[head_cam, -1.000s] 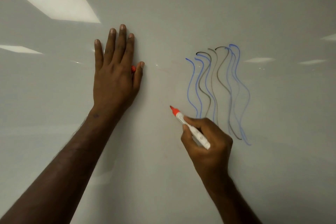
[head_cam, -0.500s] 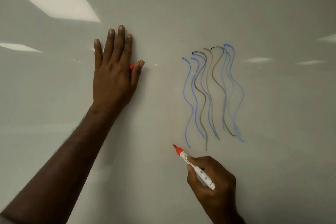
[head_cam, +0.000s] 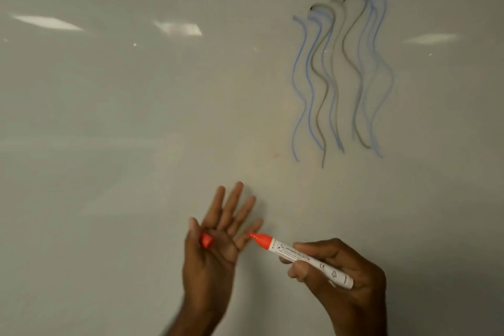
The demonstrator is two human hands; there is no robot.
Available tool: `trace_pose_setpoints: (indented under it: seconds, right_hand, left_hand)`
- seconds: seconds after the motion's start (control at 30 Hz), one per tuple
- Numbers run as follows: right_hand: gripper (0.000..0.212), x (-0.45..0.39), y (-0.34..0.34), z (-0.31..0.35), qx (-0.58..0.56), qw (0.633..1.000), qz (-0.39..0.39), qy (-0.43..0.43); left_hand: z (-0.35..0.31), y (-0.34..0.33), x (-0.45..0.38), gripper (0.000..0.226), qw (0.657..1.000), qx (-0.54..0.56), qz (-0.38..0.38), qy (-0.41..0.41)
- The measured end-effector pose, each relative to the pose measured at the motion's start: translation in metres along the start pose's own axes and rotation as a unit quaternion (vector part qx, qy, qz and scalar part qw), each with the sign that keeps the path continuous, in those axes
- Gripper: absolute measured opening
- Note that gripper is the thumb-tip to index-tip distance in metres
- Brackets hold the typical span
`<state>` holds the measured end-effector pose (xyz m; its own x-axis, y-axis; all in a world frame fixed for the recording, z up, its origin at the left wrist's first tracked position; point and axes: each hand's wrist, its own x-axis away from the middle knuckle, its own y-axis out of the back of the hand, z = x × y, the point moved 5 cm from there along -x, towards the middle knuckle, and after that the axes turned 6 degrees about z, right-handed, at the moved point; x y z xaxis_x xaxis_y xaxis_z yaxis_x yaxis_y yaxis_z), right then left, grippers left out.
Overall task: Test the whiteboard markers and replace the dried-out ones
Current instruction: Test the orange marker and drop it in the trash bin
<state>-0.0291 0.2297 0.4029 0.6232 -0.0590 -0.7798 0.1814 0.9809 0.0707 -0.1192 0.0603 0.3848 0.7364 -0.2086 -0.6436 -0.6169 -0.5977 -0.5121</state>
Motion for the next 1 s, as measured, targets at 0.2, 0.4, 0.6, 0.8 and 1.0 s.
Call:
trace_pose_setpoints:
  seconds: [0.2, 0.4, 0.6, 0.8, 1.0]
  right_hand:
    - [0.032, 0.024, -0.011, -0.002, 0.013, 0.998, 0.043, -0.033]
    - [0.036, 0.032, -0.006, -0.004, 0.079, 0.995, 0.052, -0.031]
    - [0.037, 0.034, -0.005, -0.011, 0.083, 0.993, 0.059, -0.052]
    - [0.035, 0.033, -0.008, -0.016, 0.087, 0.992, 0.074, -0.055]
    - [0.044, 0.034, -0.015, -0.021, 0.075, 0.990, 0.098, -0.066]
  left_hand:
    - [0.035, -0.015, 0.047, 0.081, 0.995, 0.017, -0.063, 0.069]
    - [0.030, -0.020, 0.045, 0.086, 0.993, -0.038, -0.093, 0.060]
    - [0.032, -0.025, 0.043, 0.085, 0.995, -0.021, -0.079, 0.062]
    - [0.035, -0.028, 0.042, 0.080, 0.995, -0.026, -0.080, 0.059]
    - [0.031, -0.031, 0.045, 0.073, 0.993, -0.057, -0.091, 0.042]
